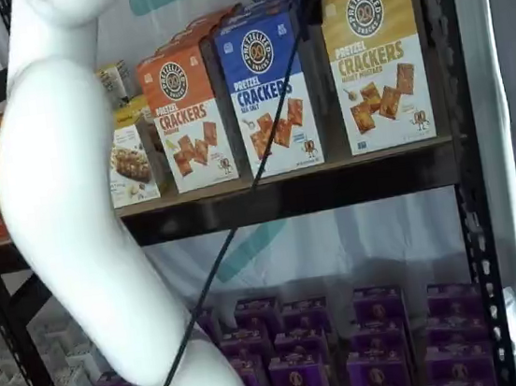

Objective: Retrieve the yellow and white box located on the top shelf, the sixth one from the left

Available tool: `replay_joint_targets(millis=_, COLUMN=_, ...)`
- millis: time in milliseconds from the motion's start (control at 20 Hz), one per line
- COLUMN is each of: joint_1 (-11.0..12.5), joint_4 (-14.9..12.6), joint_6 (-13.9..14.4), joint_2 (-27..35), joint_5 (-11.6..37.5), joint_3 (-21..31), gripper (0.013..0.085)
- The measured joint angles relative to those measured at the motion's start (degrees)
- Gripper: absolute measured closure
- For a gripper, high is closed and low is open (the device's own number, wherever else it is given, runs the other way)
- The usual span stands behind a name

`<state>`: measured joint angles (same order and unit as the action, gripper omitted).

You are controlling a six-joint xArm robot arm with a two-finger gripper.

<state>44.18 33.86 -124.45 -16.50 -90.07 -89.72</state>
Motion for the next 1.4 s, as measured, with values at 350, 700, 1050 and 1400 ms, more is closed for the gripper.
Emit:
replay_joint_targets(millis=350, joint_1=-1.7, joint_4=-3.0, joint_6=0.8, joint_2=3.2, joint_5=-1.2, joint_3=-3.4, gripper=0.0130)
replay_joint_targets(millis=700, joint_1=-2.3, joint_4=-4.3, joint_6=0.6, joint_2=4.3, joint_5=-0.4, joint_3=-3.8, gripper=0.0130)
replay_joint_targets(millis=1050, joint_1=-3.0, joint_4=-6.1, joint_6=0.3, joint_2=5.6, joint_5=-0.1, joint_3=-4.9, gripper=0.0130)
replay_joint_targets(millis=1400, joint_1=-3.8, joint_4=-9.3, joint_6=1.0, joint_2=8.2, joint_5=-3.7, joint_3=-8.7, gripper=0.0130)
